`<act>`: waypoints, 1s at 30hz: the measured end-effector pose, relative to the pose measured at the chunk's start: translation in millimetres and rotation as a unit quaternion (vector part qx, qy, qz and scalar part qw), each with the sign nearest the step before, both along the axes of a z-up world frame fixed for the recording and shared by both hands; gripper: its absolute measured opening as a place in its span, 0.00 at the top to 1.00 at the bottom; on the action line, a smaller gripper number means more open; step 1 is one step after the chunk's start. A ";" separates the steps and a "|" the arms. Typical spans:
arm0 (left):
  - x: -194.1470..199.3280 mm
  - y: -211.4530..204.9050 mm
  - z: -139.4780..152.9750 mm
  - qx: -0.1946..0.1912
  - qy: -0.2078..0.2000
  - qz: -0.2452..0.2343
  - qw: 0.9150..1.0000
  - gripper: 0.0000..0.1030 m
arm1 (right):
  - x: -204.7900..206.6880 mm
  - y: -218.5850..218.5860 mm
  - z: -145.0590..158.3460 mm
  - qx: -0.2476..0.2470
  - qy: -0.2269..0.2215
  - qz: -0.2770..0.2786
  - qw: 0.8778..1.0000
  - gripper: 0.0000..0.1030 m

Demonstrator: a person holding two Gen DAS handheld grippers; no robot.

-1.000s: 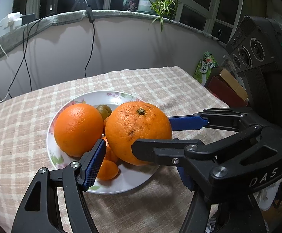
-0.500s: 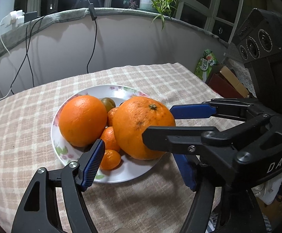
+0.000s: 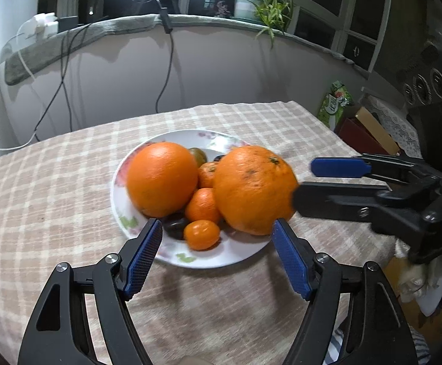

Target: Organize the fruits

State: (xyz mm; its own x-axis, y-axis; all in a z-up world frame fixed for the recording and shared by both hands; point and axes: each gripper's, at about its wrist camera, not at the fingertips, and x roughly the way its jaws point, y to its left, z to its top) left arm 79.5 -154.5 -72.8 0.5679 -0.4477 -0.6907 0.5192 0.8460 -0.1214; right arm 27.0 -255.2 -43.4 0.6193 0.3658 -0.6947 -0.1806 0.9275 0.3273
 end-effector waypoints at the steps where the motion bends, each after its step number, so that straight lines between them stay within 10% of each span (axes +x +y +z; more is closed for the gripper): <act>1: -0.4 1.8 0.2 0.000 0.000 0.002 1.000 0.27 | -2.4 -0.8 1.0 -0.001 -0.003 -0.002 1.000 0.17; 30: -33.4 42.9 4.3 0.003 0.007 0.071 0.997 0.22 | -57.8 -10.2 -8.1 -0.098 -0.034 -0.141 0.985 0.00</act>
State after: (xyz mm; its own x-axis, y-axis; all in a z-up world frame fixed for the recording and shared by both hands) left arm 46.2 -111.6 -68.6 0.6156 -0.3588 -0.7016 0.3918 0.9119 -0.1225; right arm -30.7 -265.5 -51.5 0.7247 0.0363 -0.6881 0.0770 0.9881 0.1332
